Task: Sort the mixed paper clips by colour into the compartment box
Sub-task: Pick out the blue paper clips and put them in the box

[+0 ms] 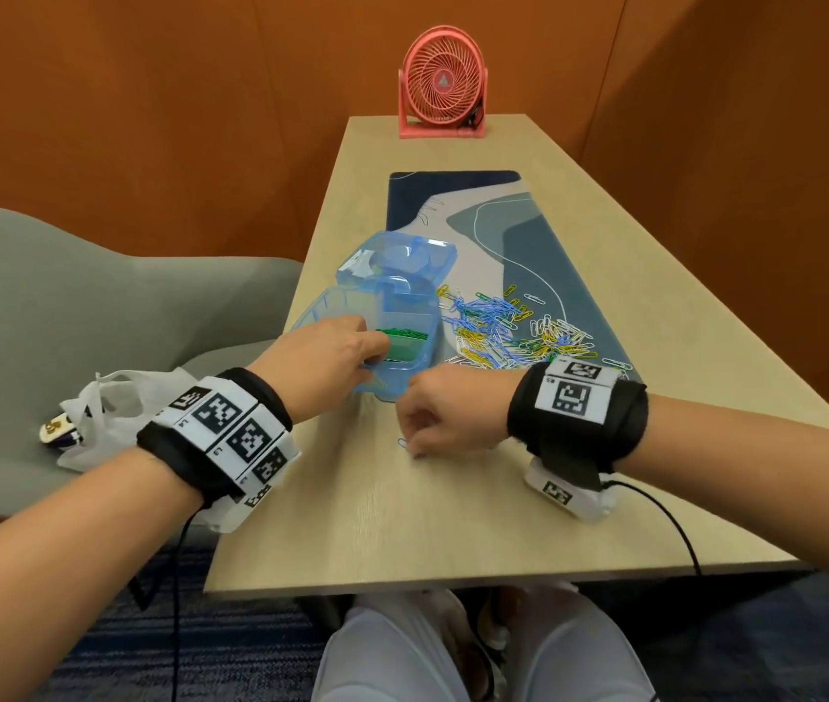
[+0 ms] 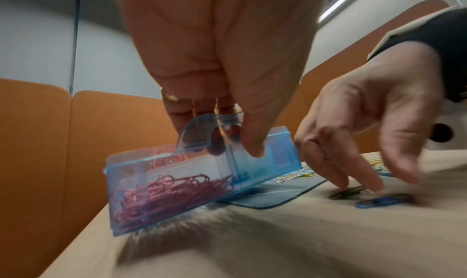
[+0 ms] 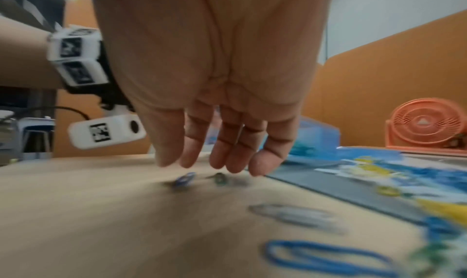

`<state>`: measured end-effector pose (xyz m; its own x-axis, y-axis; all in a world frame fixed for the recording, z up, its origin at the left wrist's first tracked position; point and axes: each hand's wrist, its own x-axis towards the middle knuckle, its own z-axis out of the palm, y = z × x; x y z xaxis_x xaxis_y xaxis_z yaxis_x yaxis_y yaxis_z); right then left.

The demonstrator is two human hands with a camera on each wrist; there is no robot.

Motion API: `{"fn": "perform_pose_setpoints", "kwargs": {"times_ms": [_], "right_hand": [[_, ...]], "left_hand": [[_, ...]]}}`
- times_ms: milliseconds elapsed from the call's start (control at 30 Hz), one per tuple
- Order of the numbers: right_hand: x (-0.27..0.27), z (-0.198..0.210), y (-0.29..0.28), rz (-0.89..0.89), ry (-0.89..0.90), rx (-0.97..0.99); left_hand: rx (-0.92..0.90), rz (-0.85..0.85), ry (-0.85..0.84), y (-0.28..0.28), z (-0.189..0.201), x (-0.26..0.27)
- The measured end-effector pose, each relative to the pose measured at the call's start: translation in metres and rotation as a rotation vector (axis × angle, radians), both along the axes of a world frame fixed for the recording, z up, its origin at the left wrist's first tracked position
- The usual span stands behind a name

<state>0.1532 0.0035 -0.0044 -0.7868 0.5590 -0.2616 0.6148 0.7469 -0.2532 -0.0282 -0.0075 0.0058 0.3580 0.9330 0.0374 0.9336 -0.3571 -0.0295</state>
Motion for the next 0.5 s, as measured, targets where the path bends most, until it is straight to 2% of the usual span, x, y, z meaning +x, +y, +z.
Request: {"fn": "perform_pose_setpoints", "kwargs": {"times_ms": [133,267,500], "right_hand": [[-0.008,-0.005,-0.007,0.061,-0.027,-0.019],[0.013,0.007,0.003,-0.056,-0.130,-0.012],[0.055,0.013,0.015,-0.212,-0.184,-0.053]], "left_hand": [[0.005,-0.002,0.013,-0.003,-0.002,0.004],[0.012,-0.027,0.025,-0.008,-0.004,0.009],[0.016,-0.124,0.066,-0.024,-0.010,0.028]]}}
